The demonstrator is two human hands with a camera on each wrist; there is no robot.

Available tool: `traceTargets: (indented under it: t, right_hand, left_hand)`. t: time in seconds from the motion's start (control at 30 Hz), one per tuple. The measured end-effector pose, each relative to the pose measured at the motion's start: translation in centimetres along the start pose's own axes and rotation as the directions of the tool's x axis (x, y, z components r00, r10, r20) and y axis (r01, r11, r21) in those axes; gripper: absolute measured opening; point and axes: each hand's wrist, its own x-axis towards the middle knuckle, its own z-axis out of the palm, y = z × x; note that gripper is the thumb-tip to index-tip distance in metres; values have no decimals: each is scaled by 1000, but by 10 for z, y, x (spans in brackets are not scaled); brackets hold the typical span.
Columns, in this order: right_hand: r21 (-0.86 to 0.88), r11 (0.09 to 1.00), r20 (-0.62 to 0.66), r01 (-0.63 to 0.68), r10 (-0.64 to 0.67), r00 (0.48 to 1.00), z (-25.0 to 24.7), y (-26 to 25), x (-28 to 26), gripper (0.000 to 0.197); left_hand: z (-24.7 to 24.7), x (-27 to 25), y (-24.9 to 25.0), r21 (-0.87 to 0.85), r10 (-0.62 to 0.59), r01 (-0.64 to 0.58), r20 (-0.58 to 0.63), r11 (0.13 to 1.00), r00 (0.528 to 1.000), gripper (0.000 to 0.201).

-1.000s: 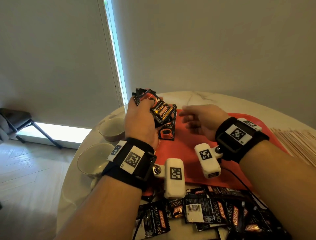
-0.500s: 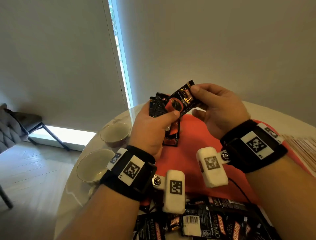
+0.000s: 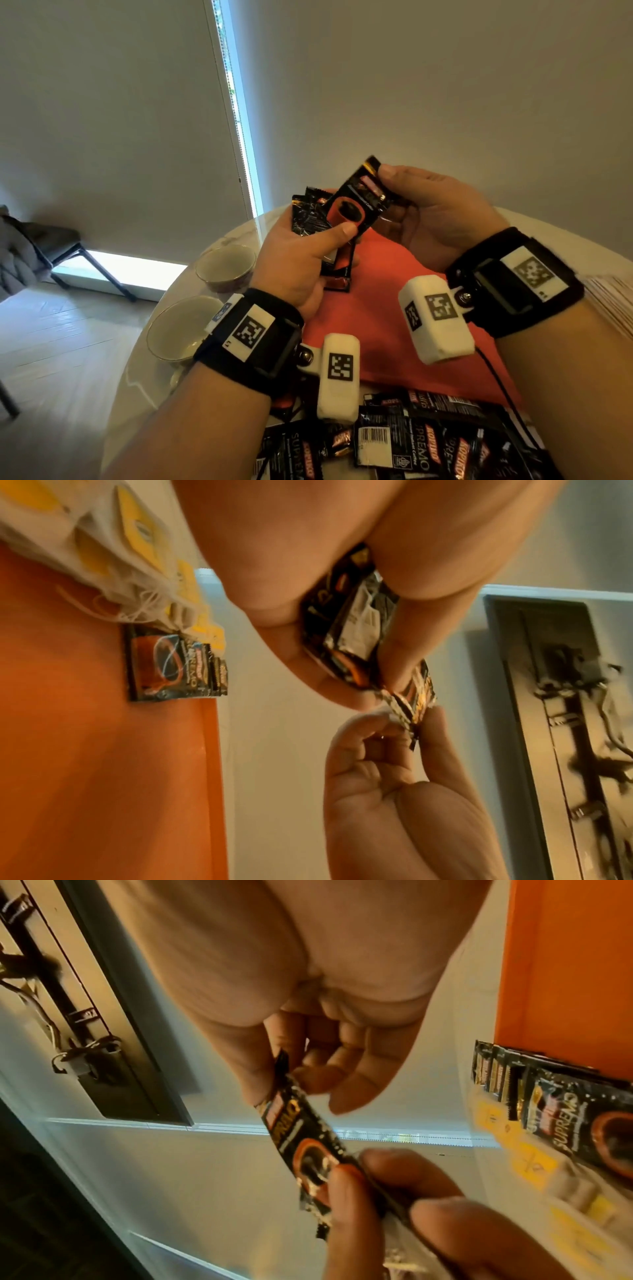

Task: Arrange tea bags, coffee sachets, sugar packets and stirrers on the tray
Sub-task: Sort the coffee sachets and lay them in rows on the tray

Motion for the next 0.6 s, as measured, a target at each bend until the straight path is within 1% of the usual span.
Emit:
traceTargets:
  t: [0.07, 0.13, 0.2, 0.3, 0.33, 0.37, 0.43, 0.47, 0.53, 0.6]
  right_hand:
    - [-53, 999, 26, -1, 3, 1000, 0, 0, 1, 18]
    - [-103, 995, 37, -8, 12, 999, -2, -2, 0, 20]
    - [-156, 988, 13, -2, 4, 1000, -6, -4, 0, 17]
    - [-269, 962, -60, 56, -75, 995, -9, -8, 1, 13]
    - [-259, 963, -71, 70, -91, 993, -9, -9, 1, 14]
    - [-209, 975, -78, 74, -92, 993, -8, -9, 2, 17]
    - [-75, 995, -72, 65, -71, 995, -3, -6, 1, 22]
    - [-52, 997, -59, 51, -54, 997, -1, -3, 1, 21]
    - [-129, 991, -32, 33, -37, 999, 6, 3, 0, 15]
    - [-191, 981, -52, 29, -39, 998, 10, 7, 0, 9]
  left_hand:
    - [-1, 1, 1, -34, -8, 6, -58, 999, 998, 55]
    - [-1, 0, 3, -38, -9, 6, -77, 999, 997, 57]
    - [-1, 0, 3, -16, 12, -13, -78, 1000, 997, 49]
    - [0, 1, 1, 20, 75, -73, -103, 997, 992, 32]
    - [0, 1, 1, 30, 86, -83, -112, 996, 990, 30]
    - [1, 1, 2, 35, 88, -84, -121, 996, 989, 29]
    - [1, 1, 2, 28, 75, -72, -142, 997, 987, 28]
    - [2, 1, 2, 19, 72, -70, -157, 997, 985, 28]
    - [2, 0, 2, 12, 82, -81, -192, 997, 978, 25]
    - [3, -1, 3, 18, 94, -92, -217, 996, 972, 25]
